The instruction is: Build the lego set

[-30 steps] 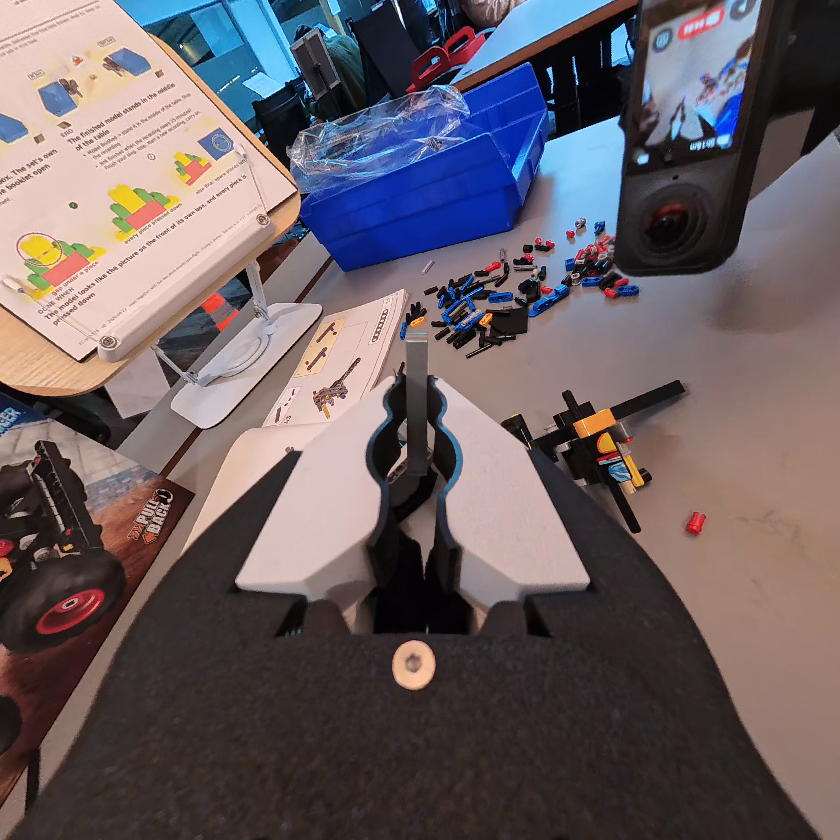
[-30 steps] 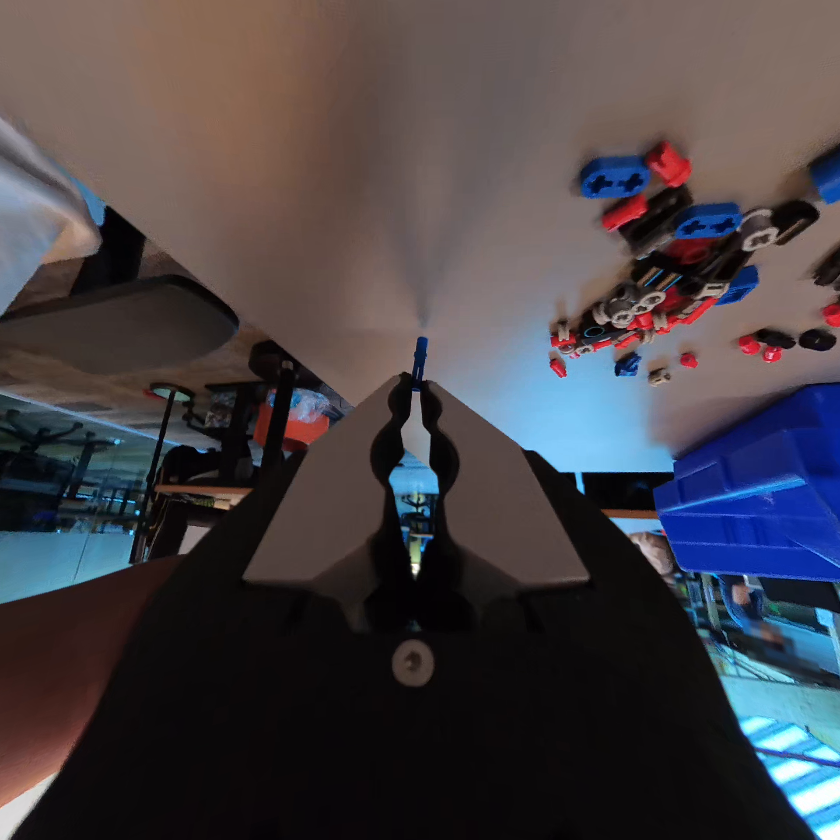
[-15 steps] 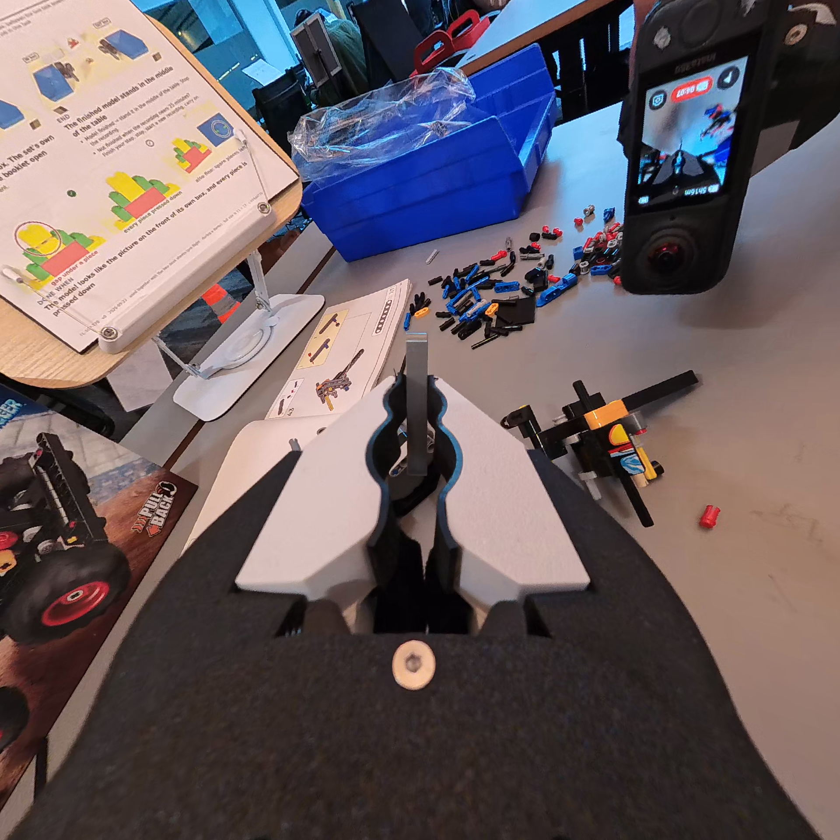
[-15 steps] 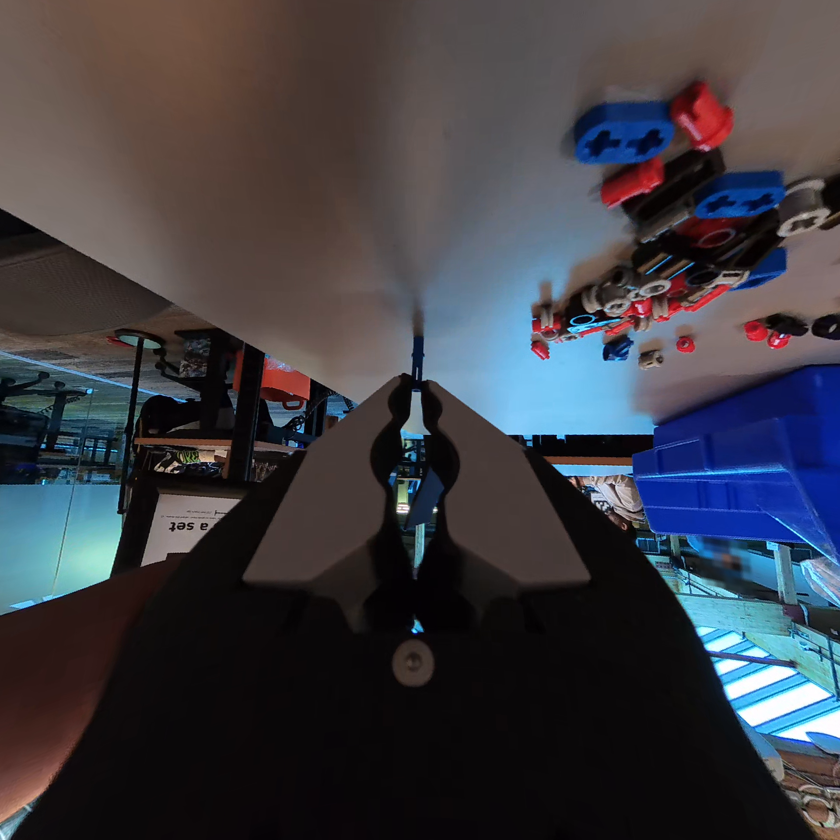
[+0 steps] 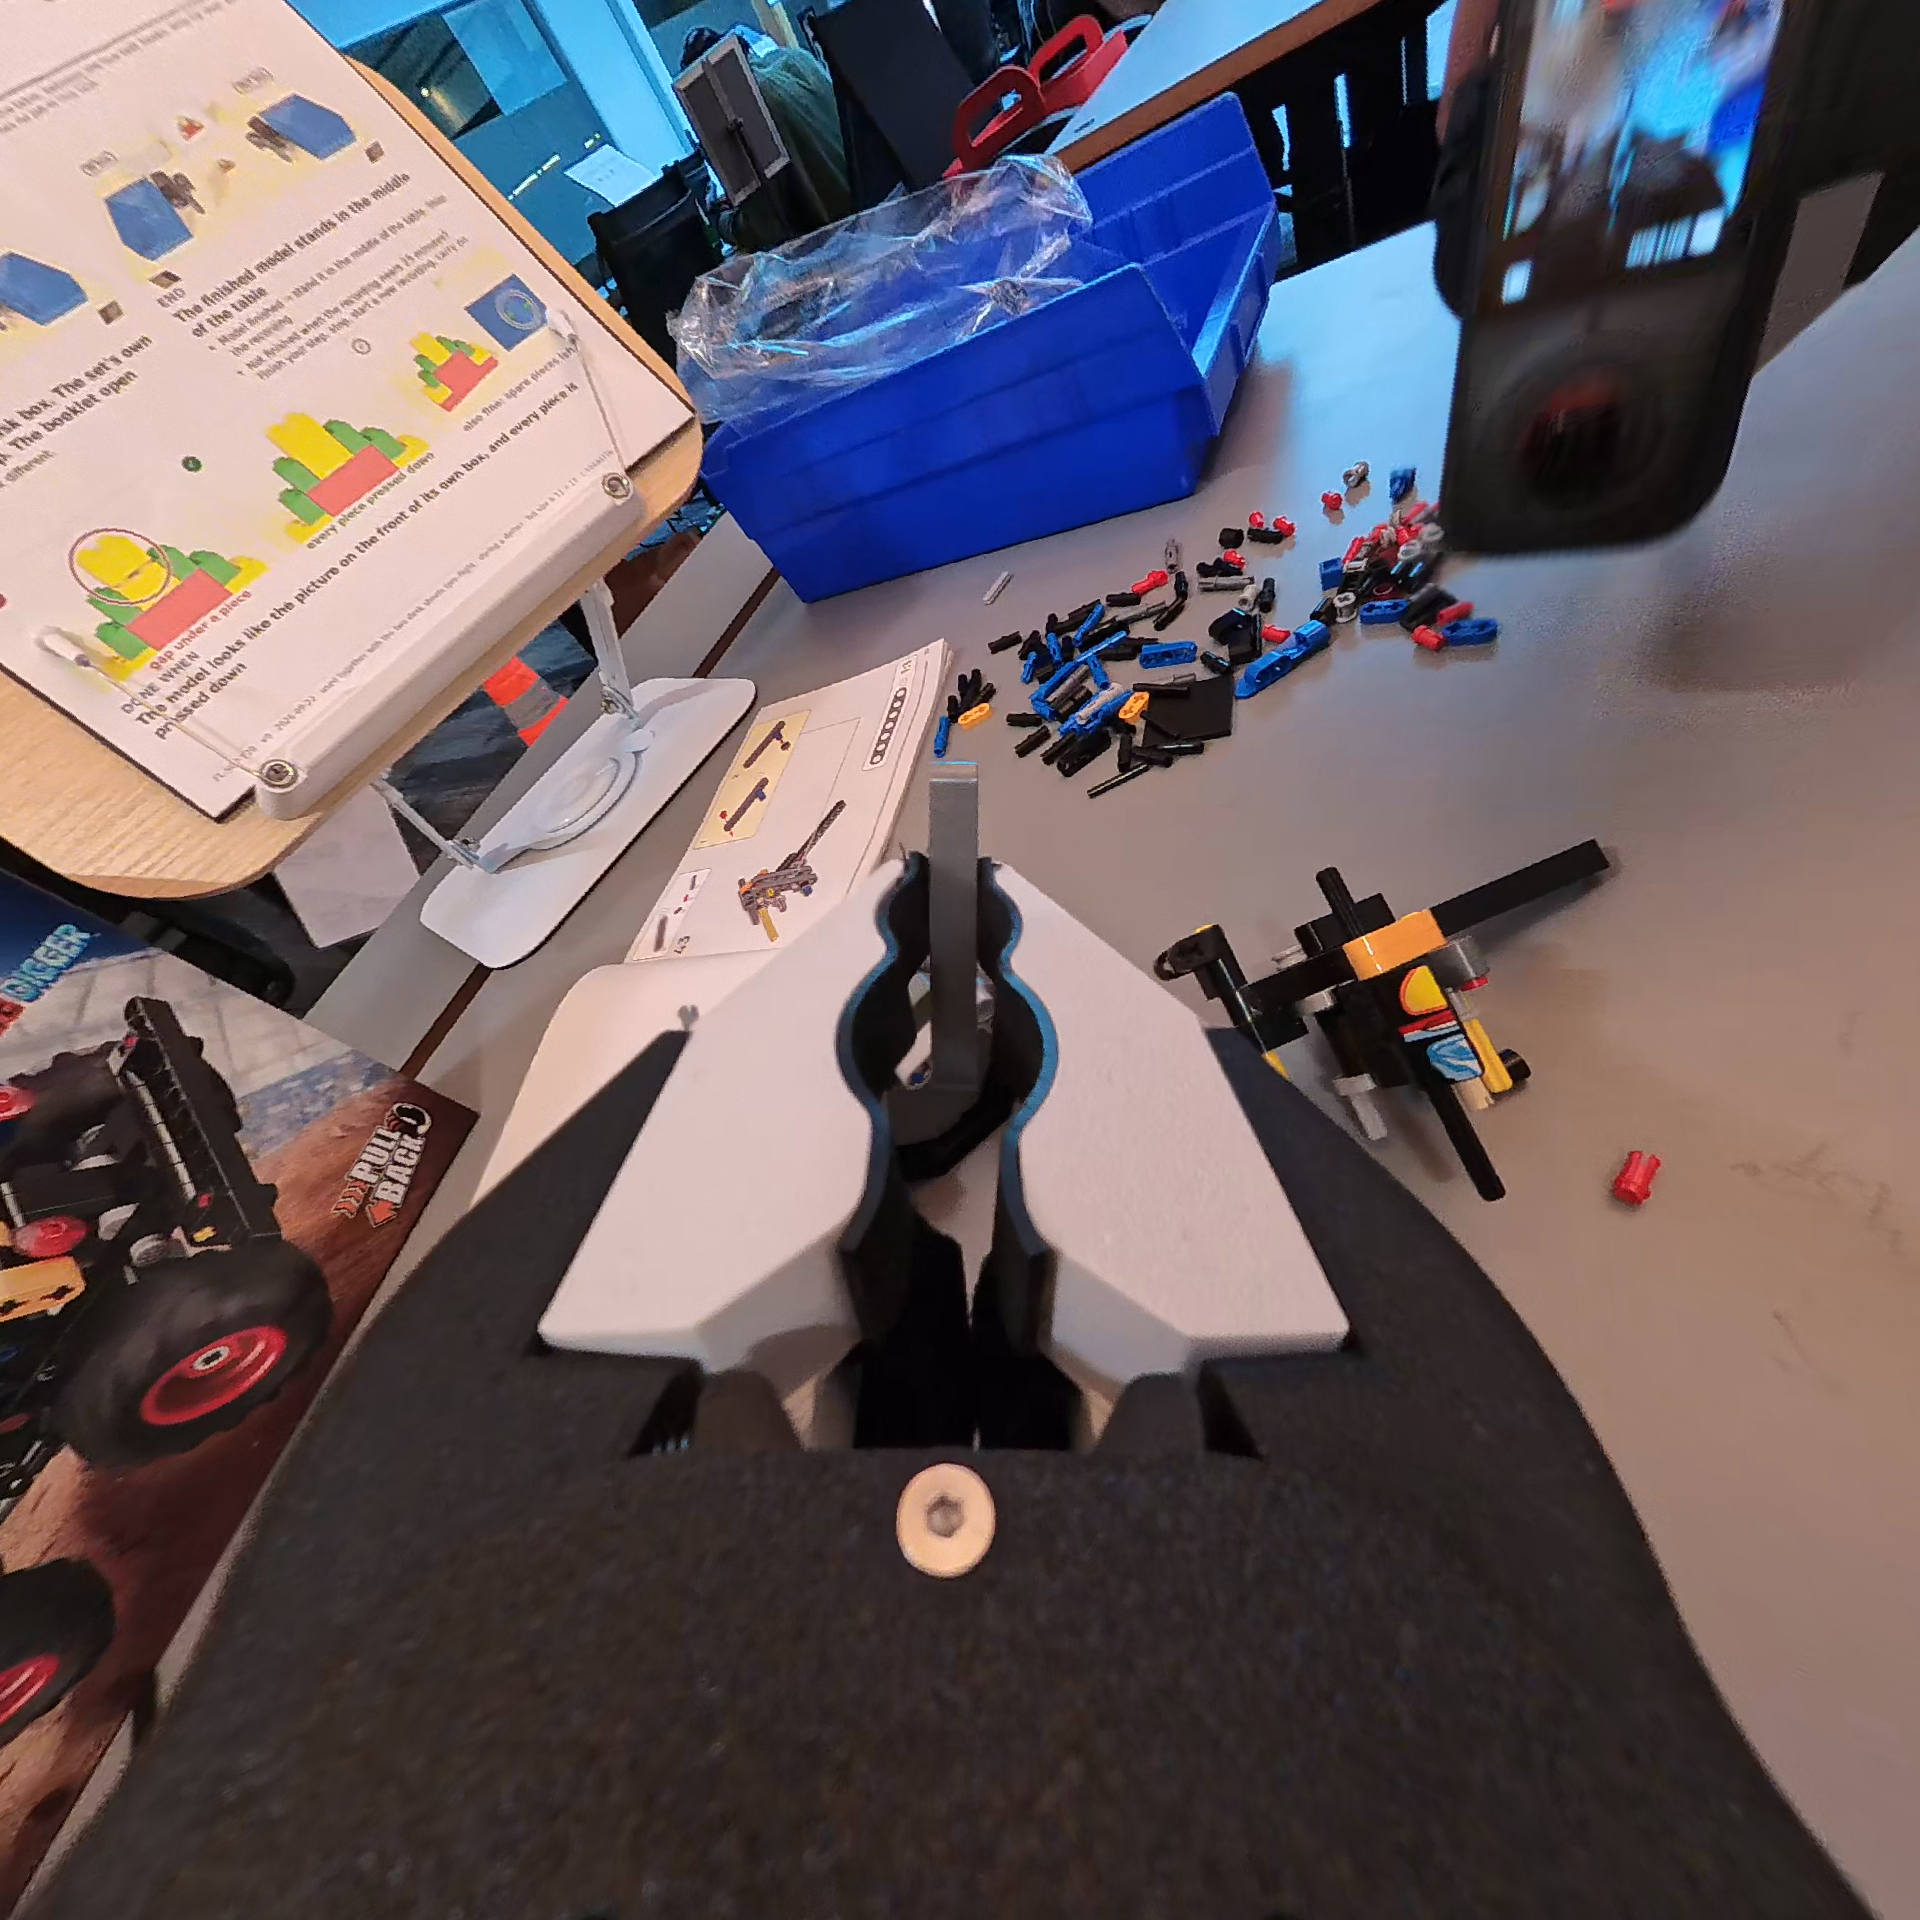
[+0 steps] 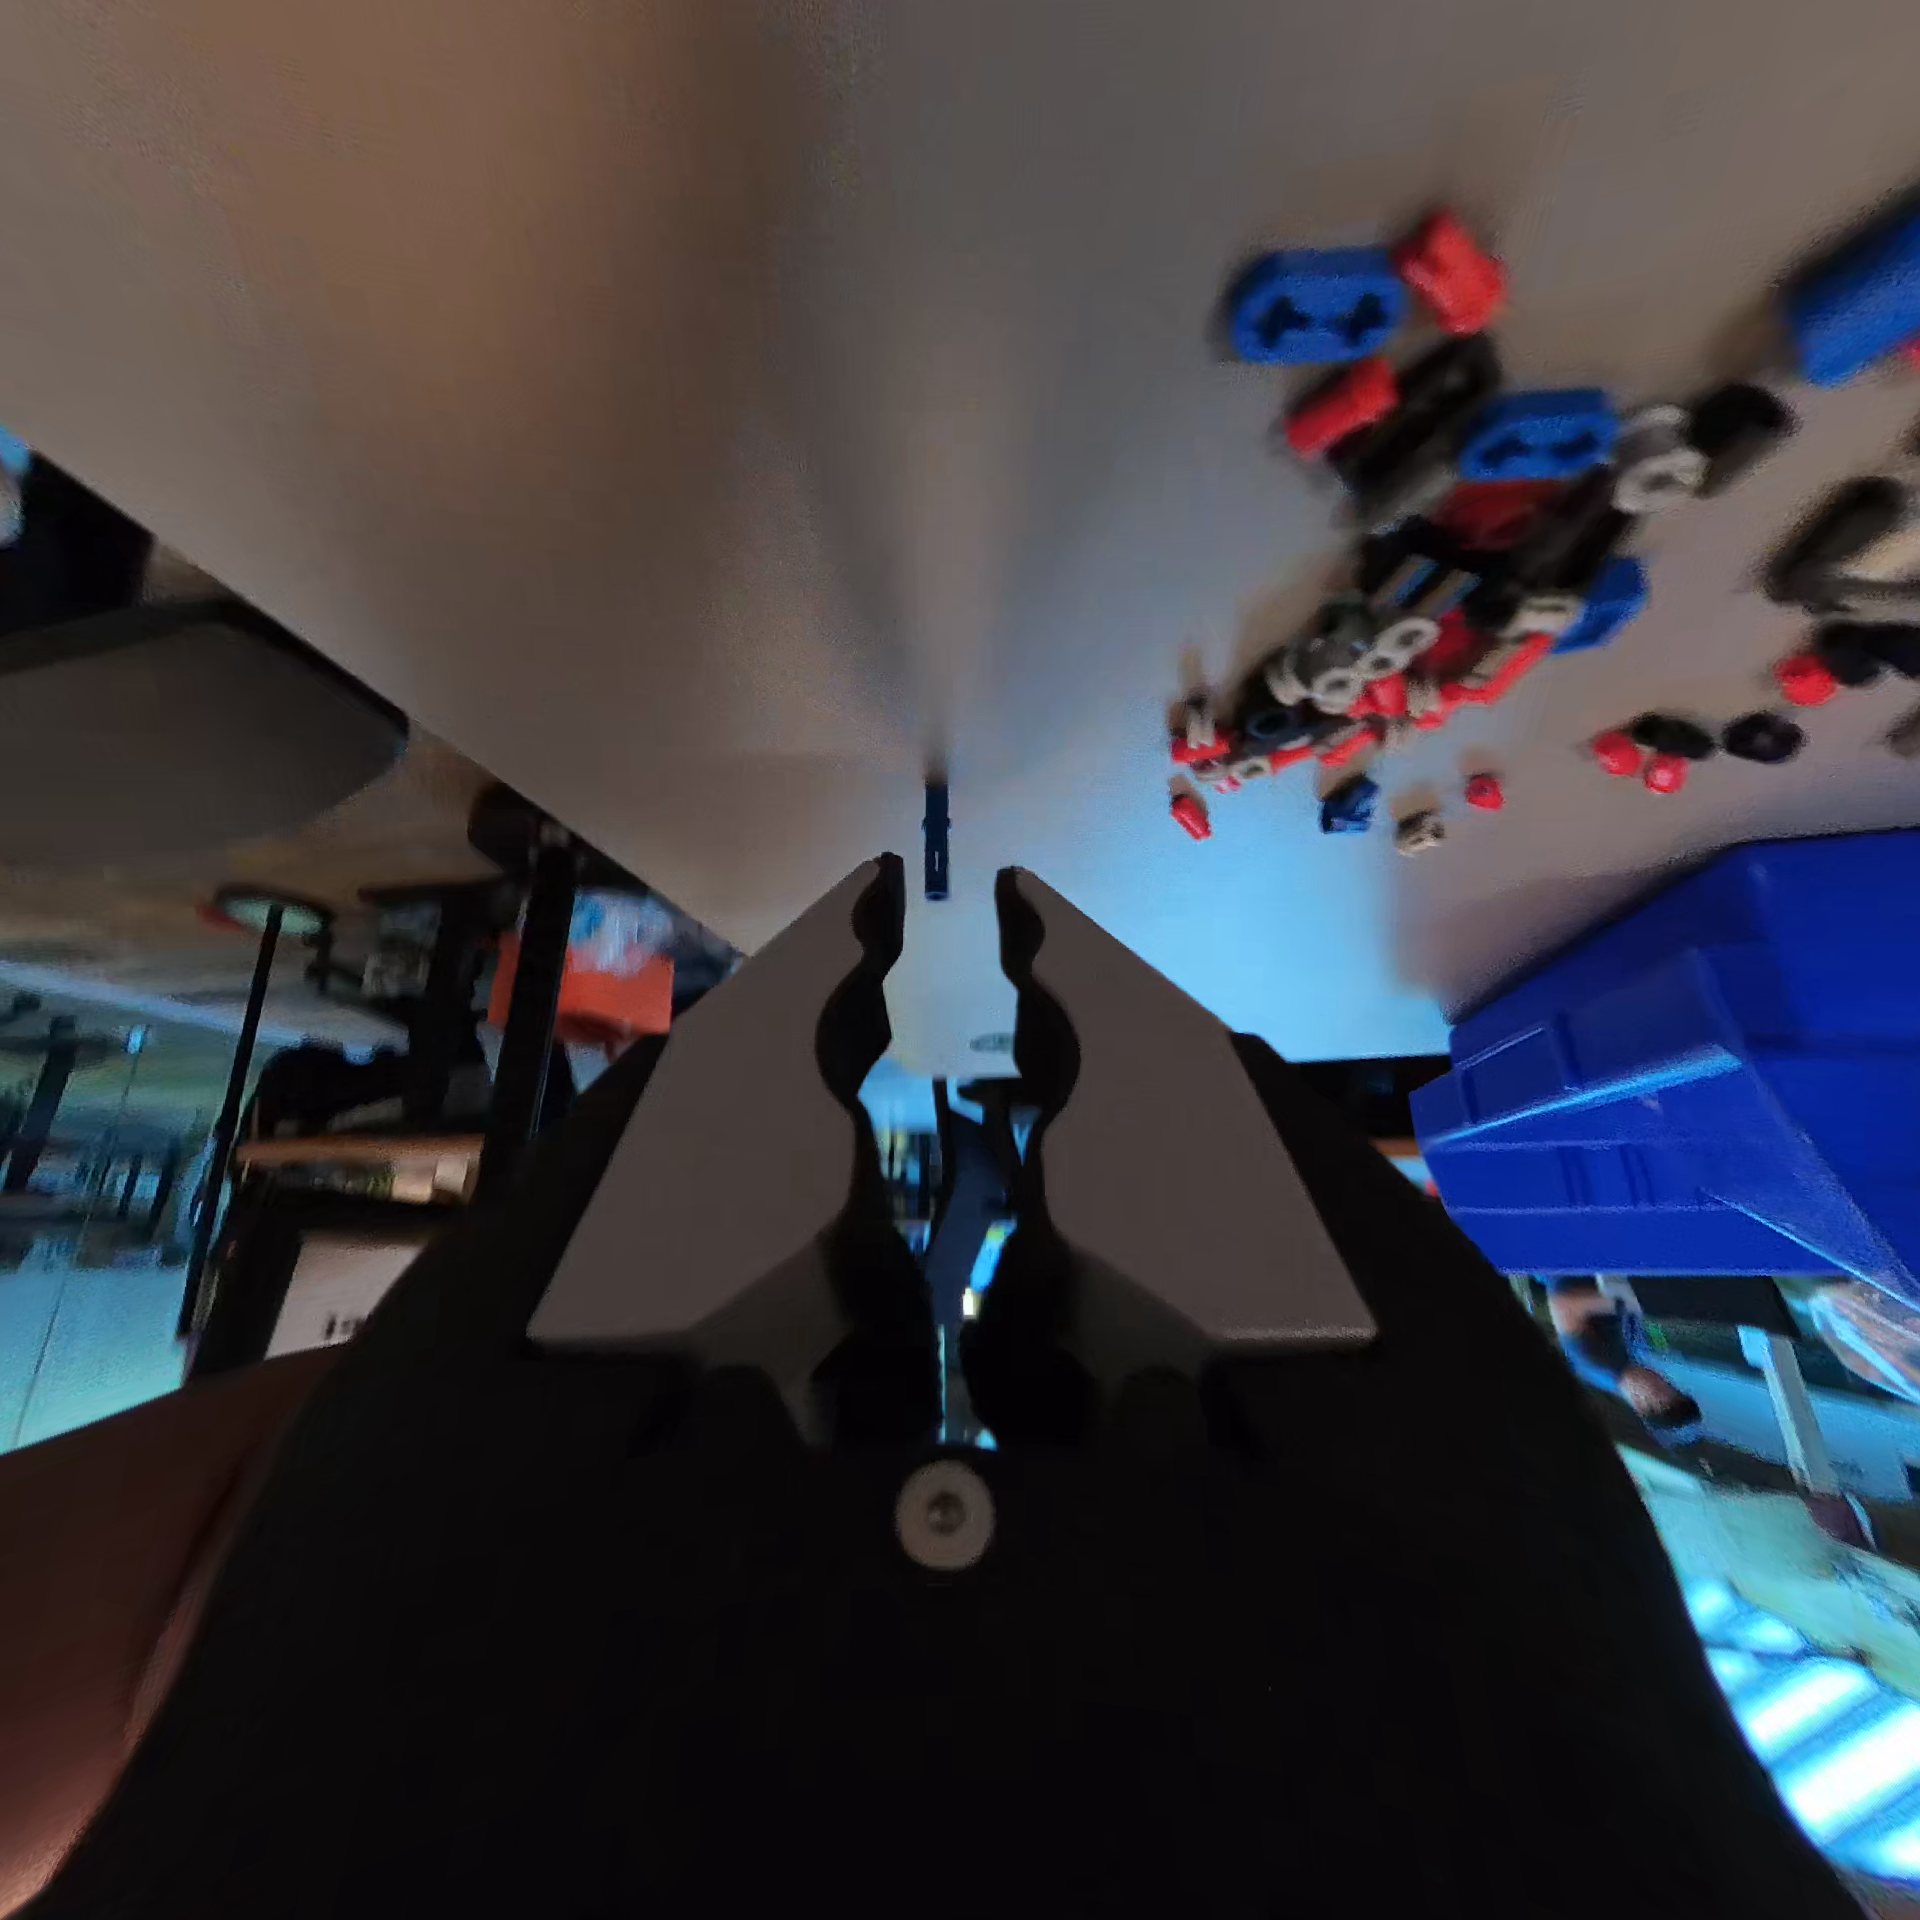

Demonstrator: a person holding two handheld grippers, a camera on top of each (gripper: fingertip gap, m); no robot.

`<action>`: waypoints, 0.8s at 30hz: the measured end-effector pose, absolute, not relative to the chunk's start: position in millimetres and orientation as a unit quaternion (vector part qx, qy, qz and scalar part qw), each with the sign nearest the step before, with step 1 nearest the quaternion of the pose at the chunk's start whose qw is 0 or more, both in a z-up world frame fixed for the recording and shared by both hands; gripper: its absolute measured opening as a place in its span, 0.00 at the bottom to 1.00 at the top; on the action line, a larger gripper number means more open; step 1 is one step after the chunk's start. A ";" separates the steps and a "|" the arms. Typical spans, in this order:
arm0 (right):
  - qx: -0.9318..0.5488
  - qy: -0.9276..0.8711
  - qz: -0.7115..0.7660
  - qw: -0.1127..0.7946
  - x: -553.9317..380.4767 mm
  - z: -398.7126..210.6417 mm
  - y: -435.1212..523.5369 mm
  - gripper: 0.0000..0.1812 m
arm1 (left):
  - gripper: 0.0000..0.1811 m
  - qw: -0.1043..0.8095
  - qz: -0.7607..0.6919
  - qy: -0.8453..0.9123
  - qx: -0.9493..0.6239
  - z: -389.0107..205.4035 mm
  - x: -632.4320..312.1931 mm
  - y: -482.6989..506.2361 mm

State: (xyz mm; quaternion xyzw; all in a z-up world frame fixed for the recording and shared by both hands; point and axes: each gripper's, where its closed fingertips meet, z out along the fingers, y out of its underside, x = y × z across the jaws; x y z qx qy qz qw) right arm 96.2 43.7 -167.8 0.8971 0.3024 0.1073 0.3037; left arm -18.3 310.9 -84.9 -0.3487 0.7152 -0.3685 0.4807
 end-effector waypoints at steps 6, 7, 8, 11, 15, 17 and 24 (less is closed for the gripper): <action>0.969 0.239 0.066 0.015 85.6 -133.7 63.3 0.14 | 0.03 0.485 -0.374 0.707 -0.355 -78.9 -19.2 317.3; 0.972 0.222 0.060 -0.054 84.6 -125.5 67.0 0.15 | 0.03 0.483 -0.376 0.705 -0.357 -78.9 -19.0 318.0; 0.970 0.203 0.049 -0.126 82.9 -116.9 69.6 0.15 | 0.03 0.480 -0.379 0.704 -0.360 -79.4 -18.6 318.4; 0.932 0.144 -0.014 -0.333 72.5 -91.8 70.1 0.15 | 0.03 0.466 -0.392 0.701 -0.370 -82.2 -17.5 317.9; 0.843 0.062 -0.085 -0.527 68.7 -76.5 58.0 0.23 | 0.03 0.453 -0.401 0.703 -0.373 -86.0 -16.7 312.4; 0.842 0.030 -0.099 -0.529 68.5 -92.6 45.1 0.24 | 0.03 0.451 -0.400 0.706 -0.371 -88.0 -16.4 308.8; 0.854 0.009 -0.075 -0.515 71.4 -124.1 21.3 0.28 | 0.03 0.435 -0.399 0.716 -0.372 -99.0 -14.1 300.7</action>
